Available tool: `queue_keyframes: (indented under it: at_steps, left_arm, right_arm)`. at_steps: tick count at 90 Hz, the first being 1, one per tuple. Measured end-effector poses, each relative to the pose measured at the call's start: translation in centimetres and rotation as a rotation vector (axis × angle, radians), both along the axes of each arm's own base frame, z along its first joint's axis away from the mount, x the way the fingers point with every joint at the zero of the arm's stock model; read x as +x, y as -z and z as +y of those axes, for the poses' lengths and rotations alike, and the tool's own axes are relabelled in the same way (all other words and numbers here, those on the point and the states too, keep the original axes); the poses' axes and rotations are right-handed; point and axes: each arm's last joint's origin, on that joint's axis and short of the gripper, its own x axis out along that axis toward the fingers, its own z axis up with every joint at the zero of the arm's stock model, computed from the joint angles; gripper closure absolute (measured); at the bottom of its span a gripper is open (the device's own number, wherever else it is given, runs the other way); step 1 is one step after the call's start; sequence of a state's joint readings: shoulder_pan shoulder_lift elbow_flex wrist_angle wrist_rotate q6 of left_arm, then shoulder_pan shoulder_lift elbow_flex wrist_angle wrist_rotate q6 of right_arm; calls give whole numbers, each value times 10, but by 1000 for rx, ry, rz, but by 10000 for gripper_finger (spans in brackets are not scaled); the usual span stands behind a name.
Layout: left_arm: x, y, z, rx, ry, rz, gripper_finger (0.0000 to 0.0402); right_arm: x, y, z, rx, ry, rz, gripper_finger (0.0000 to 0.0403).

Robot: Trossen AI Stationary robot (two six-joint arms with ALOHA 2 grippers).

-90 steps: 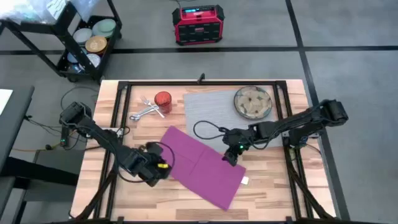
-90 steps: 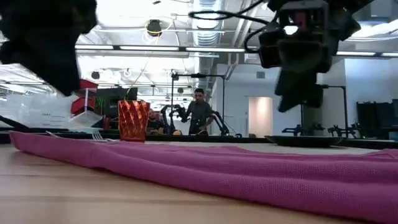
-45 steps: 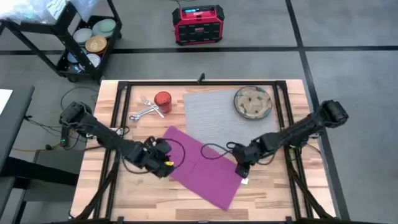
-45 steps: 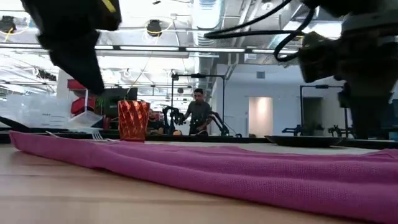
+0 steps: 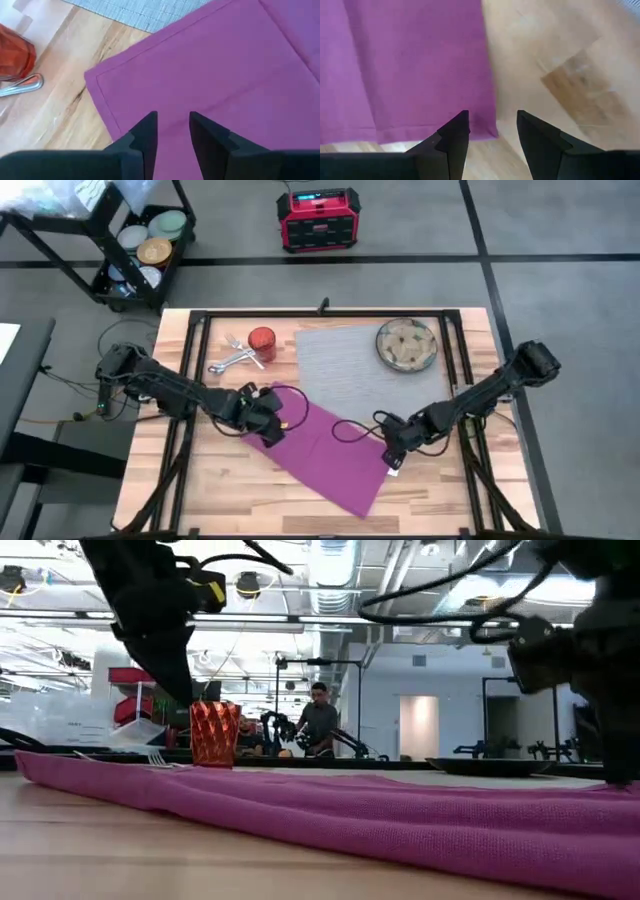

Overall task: Set table place
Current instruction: Fold the purple napkin

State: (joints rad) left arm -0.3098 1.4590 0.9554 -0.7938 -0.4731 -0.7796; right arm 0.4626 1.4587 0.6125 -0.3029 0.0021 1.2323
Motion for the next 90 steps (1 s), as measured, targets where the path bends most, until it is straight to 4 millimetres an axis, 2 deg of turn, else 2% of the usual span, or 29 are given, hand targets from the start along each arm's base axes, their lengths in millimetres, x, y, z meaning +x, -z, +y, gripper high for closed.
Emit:
queue_keyframes:
  at_steps: [11,18,25,33,38,51,63,76,90]
  left_arm:
    - [1,0,2,3,8,10,307]
    - [1,0,4,8,18,17,307]
    - [2,0,7,16,25,24,307]
    - [2,0,10,18,19,28,307]
    - [3,0,11,19,15,29,307]
    - [3,0,16,31,31,44,307]
    - [4,0,21,44,42,59,307]
    - [6,1,31,34,70,89,307]
    - [7,14,46,-59,114,100,307]
  right_arm:
    - [0,3,2,32,14,-41,253]
    - [0,3,2,32,14,-41,269]
    - [-1,3,3,29,12,-40,307]
    - [-2,3,5,29,1,-43,372]
    - [-2,3,7,34,-6,-47,391]
    - [0,-4,13,45,-12,-51,400]
    - [2,-23,15,5,-20,-64,401]
    - [-3,-50,9,-68,-14,-84,402]
    - [-17,-58,-3,-132,0,-13,402]
